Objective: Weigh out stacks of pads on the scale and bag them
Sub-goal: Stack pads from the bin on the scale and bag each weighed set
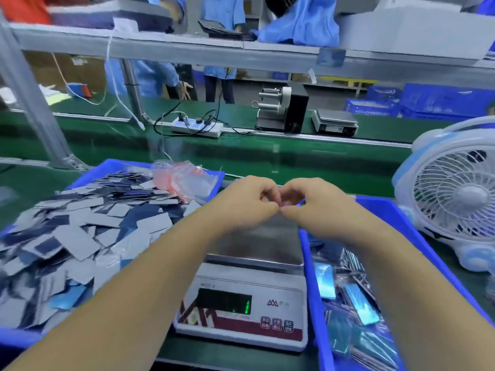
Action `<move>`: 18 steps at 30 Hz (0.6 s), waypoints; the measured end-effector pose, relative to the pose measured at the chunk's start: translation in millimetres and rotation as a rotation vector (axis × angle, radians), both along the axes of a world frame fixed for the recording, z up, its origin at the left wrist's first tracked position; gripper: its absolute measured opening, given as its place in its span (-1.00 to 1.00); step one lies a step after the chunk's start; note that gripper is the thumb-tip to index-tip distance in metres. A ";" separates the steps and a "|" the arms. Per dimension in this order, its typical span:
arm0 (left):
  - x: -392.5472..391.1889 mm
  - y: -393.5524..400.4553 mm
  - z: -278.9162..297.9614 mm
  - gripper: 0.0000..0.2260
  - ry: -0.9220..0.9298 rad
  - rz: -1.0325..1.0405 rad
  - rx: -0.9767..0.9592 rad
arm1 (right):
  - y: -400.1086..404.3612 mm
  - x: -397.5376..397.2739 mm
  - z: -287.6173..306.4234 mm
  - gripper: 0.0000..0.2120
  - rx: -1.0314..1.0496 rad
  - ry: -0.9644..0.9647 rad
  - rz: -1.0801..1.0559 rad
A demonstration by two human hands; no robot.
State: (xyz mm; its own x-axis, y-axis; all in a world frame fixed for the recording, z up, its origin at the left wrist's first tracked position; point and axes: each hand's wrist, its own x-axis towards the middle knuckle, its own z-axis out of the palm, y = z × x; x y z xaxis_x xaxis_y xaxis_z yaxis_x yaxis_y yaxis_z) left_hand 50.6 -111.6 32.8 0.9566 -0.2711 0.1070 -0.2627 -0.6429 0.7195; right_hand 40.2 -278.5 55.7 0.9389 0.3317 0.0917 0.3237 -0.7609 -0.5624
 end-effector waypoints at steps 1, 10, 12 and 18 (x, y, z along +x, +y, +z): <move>-1.2 14.5 4.3 -0.82 0.010 0.008 0.026 | 11.5 0.1 -0.1 -0.85 -0.016 -0.003 0.024; -22.5 151.0 17.3 -0.91 0.019 0.364 0.222 | 71.2 -3.9 -29.0 -0.88 -0.082 -0.047 0.133; -24.4 168.2 10.1 -0.96 0.060 0.406 0.337 | 70.9 -6.6 -36.6 -0.90 -0.084 -0.069 0.135; -19.3 164.0 -16.3 -0.75 0.129 0.388 0.501 | 68.4 -7.7 -41.6 -0.88 -0.045 -0.110 0.144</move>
